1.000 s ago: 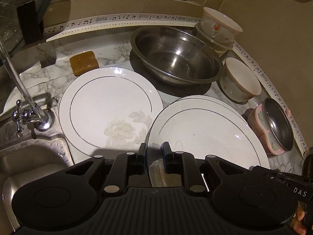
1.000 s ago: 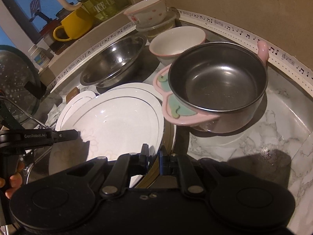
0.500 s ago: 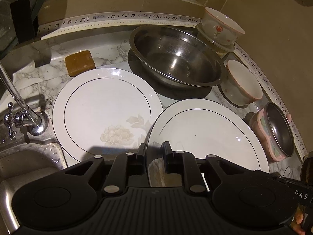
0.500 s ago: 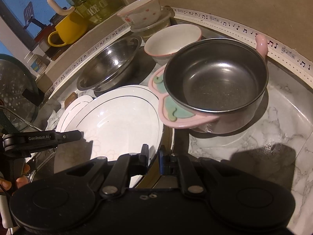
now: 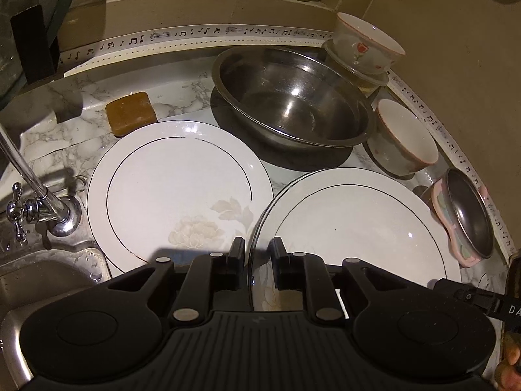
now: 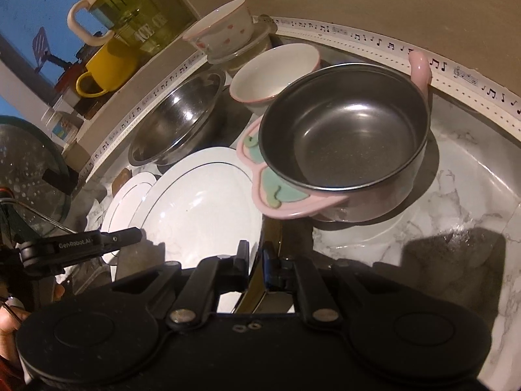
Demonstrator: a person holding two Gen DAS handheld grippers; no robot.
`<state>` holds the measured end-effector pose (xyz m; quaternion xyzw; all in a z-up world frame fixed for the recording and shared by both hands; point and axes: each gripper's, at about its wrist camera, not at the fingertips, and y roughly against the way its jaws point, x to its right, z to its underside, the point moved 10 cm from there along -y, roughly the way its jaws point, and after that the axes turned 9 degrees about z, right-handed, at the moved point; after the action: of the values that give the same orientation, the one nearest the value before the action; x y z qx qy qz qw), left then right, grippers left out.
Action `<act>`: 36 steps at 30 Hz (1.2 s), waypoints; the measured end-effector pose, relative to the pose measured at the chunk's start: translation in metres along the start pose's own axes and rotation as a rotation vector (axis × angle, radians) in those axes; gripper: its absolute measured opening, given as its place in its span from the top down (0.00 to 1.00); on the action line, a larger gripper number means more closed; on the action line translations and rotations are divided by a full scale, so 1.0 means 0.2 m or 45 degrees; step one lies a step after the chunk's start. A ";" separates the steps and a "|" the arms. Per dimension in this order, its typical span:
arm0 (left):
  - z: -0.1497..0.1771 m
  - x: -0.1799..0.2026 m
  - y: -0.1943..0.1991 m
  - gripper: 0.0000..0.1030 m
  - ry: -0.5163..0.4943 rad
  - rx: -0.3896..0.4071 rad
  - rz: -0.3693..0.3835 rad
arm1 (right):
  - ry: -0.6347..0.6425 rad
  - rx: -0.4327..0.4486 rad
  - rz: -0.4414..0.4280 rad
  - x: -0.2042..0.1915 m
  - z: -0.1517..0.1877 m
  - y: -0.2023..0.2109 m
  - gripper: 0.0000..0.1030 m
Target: Organize plates and bowls
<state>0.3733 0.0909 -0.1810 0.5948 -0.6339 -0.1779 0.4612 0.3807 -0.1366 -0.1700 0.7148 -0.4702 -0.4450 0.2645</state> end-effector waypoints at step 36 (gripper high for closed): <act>0.00 -0.03 0.08 0.84 0.005 0.037 -0.036 | 0.113 -0.040 0.095 -0.02 0.00 0.12 0.53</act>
<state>0.3627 0.0998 -0.1709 0.6107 -0.6270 -0.1739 0.4512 0.3704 -0.1430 -0.1500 0.7115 -0.4774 -0.4100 0.3126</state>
